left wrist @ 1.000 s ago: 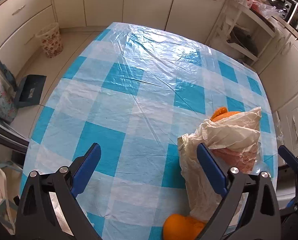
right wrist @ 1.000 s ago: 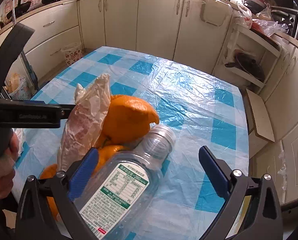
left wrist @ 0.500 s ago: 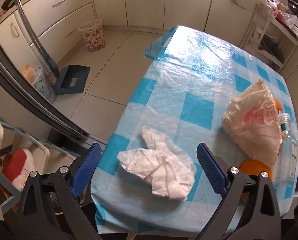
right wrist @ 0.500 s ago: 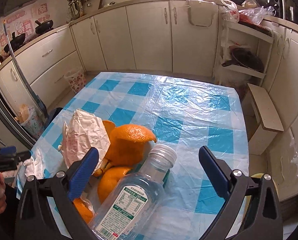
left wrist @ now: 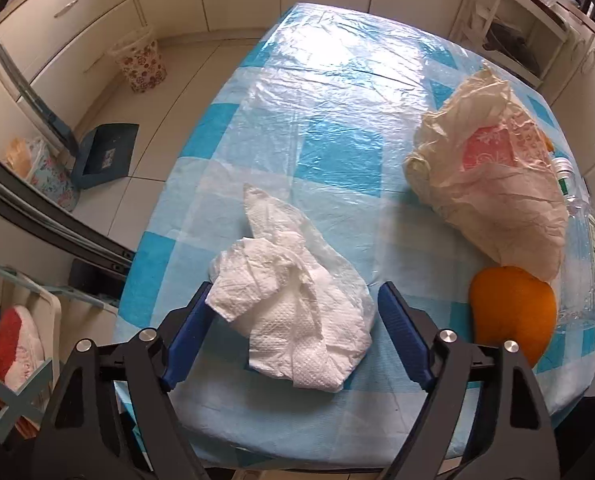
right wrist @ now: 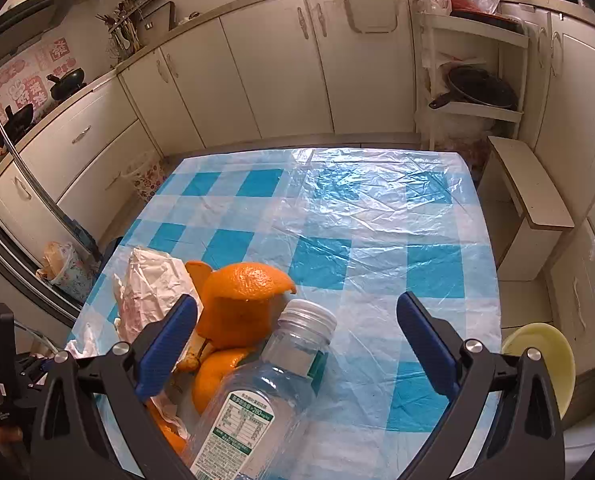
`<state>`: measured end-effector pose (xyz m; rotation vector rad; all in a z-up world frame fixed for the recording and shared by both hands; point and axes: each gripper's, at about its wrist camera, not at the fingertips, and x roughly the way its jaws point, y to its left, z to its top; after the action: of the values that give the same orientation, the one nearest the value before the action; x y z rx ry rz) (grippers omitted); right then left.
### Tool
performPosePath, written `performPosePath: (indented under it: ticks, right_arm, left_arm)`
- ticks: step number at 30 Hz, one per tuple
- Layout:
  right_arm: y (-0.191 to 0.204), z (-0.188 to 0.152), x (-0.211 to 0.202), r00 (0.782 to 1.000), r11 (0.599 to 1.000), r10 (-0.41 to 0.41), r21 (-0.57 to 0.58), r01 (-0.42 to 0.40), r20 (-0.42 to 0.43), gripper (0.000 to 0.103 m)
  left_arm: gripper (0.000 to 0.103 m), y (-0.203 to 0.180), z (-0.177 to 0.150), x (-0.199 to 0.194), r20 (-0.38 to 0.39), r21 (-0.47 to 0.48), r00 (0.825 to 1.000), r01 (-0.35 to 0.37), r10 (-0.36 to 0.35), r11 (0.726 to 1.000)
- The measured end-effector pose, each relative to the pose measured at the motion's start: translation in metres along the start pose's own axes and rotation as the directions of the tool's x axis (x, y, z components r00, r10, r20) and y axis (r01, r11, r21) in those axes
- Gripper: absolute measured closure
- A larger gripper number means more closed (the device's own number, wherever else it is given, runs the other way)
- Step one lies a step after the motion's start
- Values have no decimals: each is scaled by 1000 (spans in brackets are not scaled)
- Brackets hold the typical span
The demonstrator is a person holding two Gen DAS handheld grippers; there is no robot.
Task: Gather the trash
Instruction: 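Lower the left tool to the white napkin while the right tool approaches the orange peel, then close the left tool on the napkin while the right tool closes on the orange peel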
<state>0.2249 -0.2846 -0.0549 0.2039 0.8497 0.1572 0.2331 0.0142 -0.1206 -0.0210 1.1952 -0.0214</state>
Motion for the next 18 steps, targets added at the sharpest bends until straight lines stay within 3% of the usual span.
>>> performPosePath:
  ticks: [6,11,18]
  right_arm:
    - [1,18,17,995,994,96,50,-95,-23,8]
    - [2,27,40,967,962,242,154,-227,-80,10]
    - [18,24,73,955,970,225,139,-201,-192,11]
  left_arm:
    - [40,-17,1,-3,26,45,998,61,-62,997]
    - [43,-18,2,-4,34,59,998,53,-56,997]
    - [43,-17,2,-3,37,81,998,40,-43,996]
